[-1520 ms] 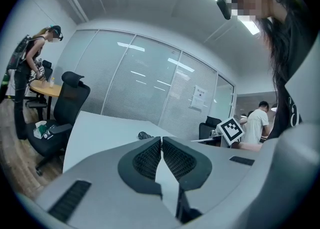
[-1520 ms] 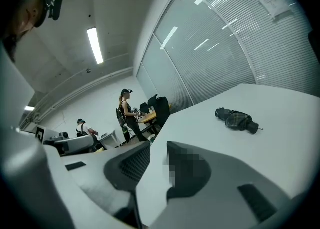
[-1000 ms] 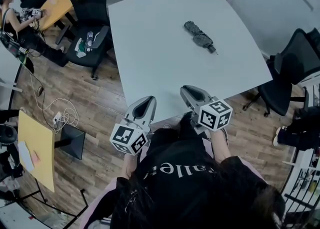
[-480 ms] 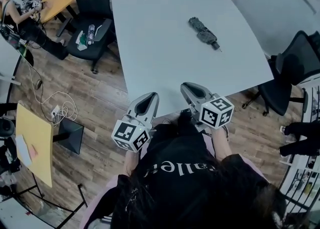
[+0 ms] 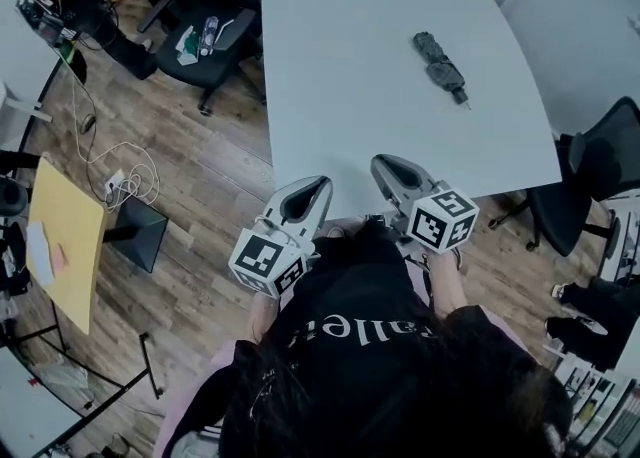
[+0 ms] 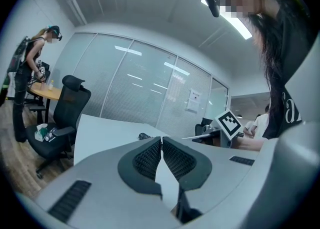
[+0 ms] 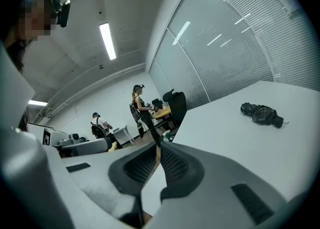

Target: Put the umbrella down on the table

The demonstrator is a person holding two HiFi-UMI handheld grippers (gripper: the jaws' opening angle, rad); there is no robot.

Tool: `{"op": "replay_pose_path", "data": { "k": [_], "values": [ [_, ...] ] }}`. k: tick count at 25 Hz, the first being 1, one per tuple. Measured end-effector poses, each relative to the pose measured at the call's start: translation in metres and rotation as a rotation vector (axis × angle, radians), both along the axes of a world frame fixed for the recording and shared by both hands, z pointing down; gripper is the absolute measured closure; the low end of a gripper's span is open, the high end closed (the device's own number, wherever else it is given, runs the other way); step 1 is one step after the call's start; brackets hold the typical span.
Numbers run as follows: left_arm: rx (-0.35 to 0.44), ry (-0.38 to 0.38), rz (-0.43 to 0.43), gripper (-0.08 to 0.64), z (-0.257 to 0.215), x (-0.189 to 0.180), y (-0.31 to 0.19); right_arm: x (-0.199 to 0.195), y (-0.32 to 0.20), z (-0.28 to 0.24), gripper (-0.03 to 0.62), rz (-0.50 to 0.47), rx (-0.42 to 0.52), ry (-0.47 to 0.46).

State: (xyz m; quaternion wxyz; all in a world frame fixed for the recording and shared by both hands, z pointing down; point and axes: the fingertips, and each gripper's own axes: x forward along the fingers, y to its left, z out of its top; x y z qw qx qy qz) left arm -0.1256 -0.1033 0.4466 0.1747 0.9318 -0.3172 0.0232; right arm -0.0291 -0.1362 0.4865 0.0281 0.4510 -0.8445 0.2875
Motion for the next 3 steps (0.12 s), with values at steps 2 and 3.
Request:
{"op": "replay_pose_path", "data": {
  "k": [2, 3],
  "values": [
    [0.002, 0.002, -0.007, 0.532, -0.0011, -0.0044, -0.0022, -0.006, -0.0047, -0.0025, 0.554, -0.011, 0.007, -0.003],
    [0.002, 0.003, -0.011, 0.532, -0.0014, -0.0067, -0.0036, -0.0091, -0.0072, -0.0037, 0.554, -0.017, 0.011, -0.005]
  ]
}}
